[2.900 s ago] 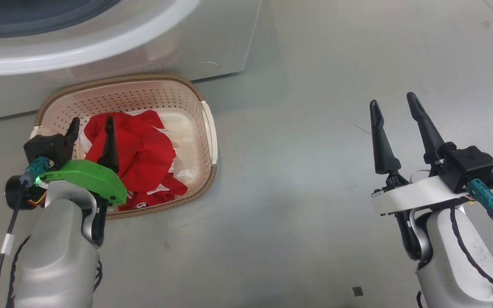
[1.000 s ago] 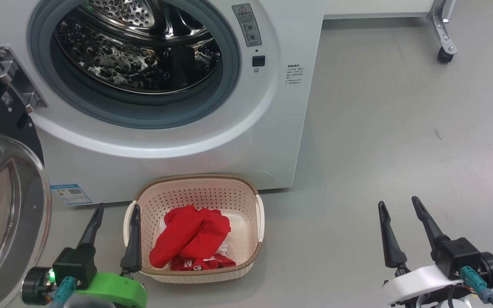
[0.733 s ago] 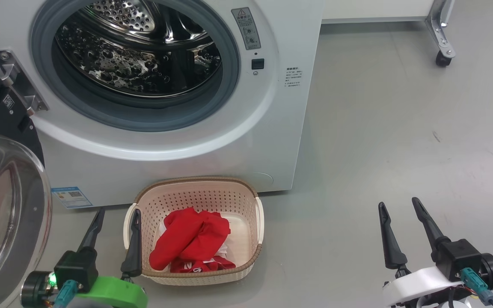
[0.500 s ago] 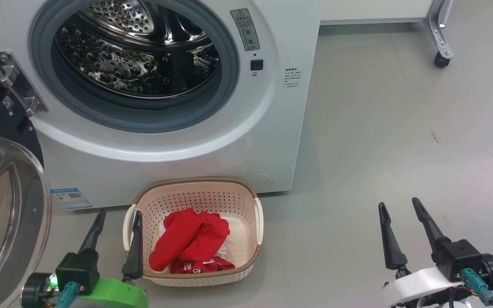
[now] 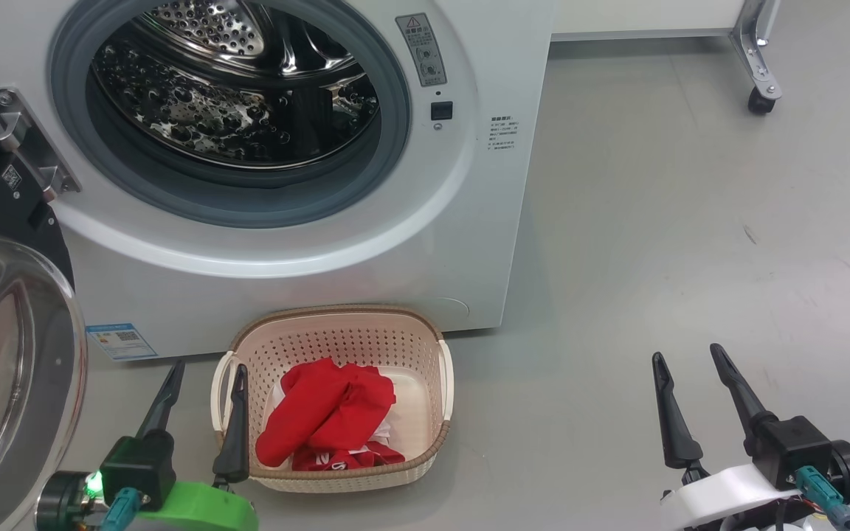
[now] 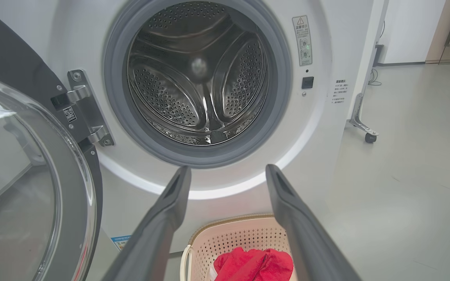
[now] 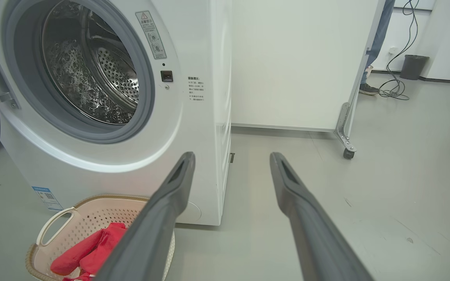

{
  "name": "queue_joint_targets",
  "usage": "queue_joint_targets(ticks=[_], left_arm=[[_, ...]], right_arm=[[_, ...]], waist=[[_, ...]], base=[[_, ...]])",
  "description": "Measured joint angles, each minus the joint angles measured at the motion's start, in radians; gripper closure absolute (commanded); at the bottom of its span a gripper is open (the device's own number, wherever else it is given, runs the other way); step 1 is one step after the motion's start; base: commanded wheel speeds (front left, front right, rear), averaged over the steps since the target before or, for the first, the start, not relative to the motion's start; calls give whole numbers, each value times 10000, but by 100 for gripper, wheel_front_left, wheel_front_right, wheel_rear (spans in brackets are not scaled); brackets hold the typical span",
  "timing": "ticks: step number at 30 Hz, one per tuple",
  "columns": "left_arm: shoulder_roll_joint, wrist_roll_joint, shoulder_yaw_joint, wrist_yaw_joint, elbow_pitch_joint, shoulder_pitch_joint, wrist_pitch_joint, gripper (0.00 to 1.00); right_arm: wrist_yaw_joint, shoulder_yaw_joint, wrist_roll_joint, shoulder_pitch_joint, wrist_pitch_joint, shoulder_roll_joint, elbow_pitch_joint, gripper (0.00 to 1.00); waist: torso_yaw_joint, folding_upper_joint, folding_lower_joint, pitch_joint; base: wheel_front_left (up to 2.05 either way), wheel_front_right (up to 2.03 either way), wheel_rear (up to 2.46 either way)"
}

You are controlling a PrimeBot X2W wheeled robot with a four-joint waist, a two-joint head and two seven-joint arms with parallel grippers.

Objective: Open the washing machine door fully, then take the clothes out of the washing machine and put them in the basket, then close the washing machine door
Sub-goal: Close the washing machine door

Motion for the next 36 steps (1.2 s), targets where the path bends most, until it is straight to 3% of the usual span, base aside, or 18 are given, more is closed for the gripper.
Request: queue_joint_targets(ticks=[18,36], left_arm=[[10,19,-4,247,-351,27,159,0],[71,15,-238,73,-631,93,196,0]], right_arm=[[-88,-17,0,0,73,-61,-146,0],[-157,0,0,12,163,-84,-180,0]], waist=[[79,0,0,16],[105,0,0,-73]], base=[[-50,50,0],[-97,97,0]])
